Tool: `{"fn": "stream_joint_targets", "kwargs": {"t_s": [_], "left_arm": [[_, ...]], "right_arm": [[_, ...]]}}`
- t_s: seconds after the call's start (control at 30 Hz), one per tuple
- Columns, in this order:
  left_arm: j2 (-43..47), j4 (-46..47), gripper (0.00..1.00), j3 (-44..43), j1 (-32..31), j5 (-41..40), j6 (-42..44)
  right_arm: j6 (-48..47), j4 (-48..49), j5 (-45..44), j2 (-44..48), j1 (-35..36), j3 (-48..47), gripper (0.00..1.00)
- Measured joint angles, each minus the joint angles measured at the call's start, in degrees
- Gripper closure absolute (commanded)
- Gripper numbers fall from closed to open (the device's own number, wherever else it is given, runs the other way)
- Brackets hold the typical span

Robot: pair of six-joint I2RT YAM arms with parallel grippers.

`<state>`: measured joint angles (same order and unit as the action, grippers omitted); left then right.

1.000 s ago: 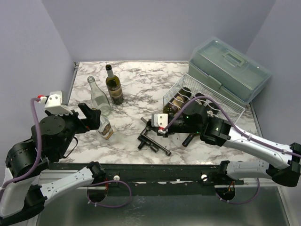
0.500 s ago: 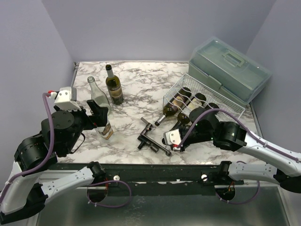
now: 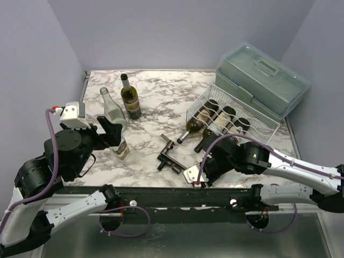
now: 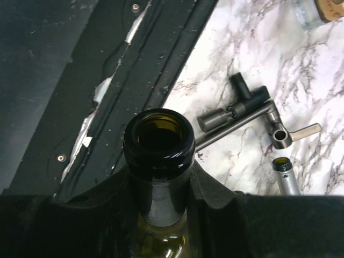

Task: Put the wine bottle on the wine rack

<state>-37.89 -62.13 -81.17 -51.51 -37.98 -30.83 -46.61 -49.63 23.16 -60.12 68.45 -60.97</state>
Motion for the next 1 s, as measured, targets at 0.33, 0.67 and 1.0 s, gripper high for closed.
{"fn": "stream_joint_targets", "kwargs": {"t_s": [0.33, 0.67, 1.0], "left_arm": [[1.01, -0.07, 0.01, 0.31, 0.00, -0.02, 0.00], [1.86, -0.09, 0.01, 1.62, 0.00, -0.02, 0.20], [3.74, -0.09, 0.01, 1.62, 0.00, -0.26, 1.42]], "right_arm": [[0.04, -5.90, -0.11, -1.07, 0.50, -4.44, 1.00], [-5.60, -9.92, -9.92, 0.11, 0.66, 2.89, 0.99], [-12.22, -8.81, -17.88, 1.51, 0.94, 10.82, 0.99]]}}
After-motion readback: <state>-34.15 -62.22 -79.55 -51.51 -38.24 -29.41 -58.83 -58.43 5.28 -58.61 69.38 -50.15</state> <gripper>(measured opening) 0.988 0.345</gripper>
